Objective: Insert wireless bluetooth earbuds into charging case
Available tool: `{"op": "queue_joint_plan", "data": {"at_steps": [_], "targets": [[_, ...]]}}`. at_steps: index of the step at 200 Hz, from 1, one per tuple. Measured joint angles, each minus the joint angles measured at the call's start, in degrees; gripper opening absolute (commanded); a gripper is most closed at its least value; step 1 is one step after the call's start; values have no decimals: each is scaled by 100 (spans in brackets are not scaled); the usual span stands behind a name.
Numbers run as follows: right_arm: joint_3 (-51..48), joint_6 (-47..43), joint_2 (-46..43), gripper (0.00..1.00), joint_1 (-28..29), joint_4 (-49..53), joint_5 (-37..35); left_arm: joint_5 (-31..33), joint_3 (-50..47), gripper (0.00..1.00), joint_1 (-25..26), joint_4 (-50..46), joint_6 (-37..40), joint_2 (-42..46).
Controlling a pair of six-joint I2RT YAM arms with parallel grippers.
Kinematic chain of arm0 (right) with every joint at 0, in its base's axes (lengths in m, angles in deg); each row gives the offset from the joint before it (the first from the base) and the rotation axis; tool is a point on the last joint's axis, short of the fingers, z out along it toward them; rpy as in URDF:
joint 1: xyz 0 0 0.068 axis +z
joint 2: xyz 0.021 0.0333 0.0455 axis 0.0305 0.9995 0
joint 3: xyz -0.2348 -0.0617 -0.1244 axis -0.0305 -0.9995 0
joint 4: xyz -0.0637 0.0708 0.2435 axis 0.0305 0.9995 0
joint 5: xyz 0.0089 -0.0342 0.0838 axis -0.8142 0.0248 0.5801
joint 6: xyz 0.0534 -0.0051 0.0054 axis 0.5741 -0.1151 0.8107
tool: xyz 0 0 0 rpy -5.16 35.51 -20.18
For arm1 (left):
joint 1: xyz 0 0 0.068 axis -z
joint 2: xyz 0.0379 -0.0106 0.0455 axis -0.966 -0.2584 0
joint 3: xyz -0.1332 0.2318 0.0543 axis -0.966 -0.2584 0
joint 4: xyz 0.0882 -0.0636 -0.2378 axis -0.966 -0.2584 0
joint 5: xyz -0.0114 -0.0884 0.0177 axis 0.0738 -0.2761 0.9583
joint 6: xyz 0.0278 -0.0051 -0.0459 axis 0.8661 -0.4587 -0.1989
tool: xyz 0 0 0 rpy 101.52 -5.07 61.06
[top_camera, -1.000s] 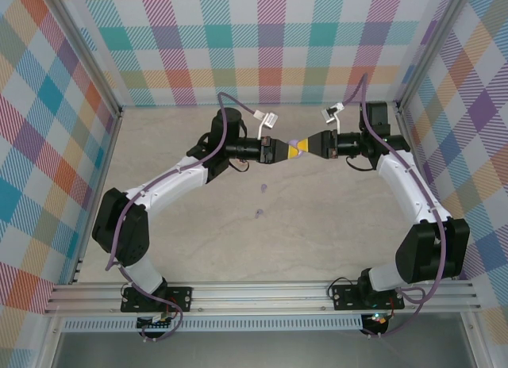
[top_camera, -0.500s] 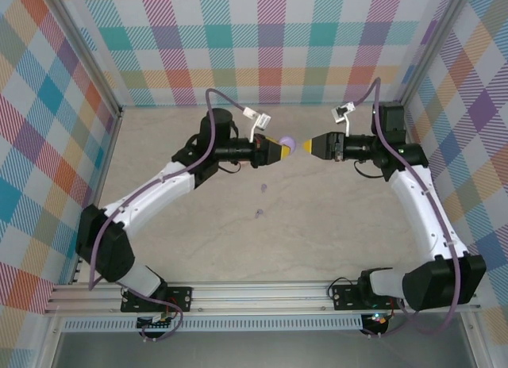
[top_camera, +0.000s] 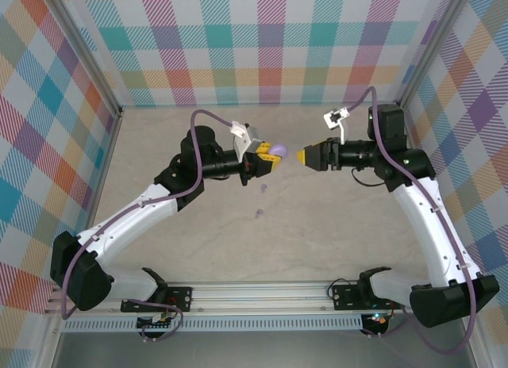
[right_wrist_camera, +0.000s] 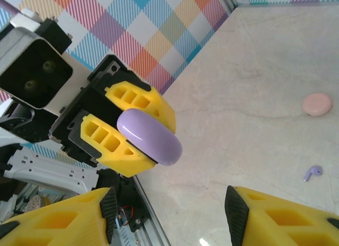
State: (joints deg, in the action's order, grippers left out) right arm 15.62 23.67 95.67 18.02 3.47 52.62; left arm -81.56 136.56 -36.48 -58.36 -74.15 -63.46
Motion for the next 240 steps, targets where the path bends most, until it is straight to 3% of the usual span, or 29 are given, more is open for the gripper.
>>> {"op": "queue_joint_plan", "data": {"at_steps": [66,240], "targets": [[151,-109,125,58,516,203,-833,-431,-96,5,0,413,-90,-7],[323,13,328,58,649,238,-1650,-688,-94,6,-4,396,-308,-299]]}}
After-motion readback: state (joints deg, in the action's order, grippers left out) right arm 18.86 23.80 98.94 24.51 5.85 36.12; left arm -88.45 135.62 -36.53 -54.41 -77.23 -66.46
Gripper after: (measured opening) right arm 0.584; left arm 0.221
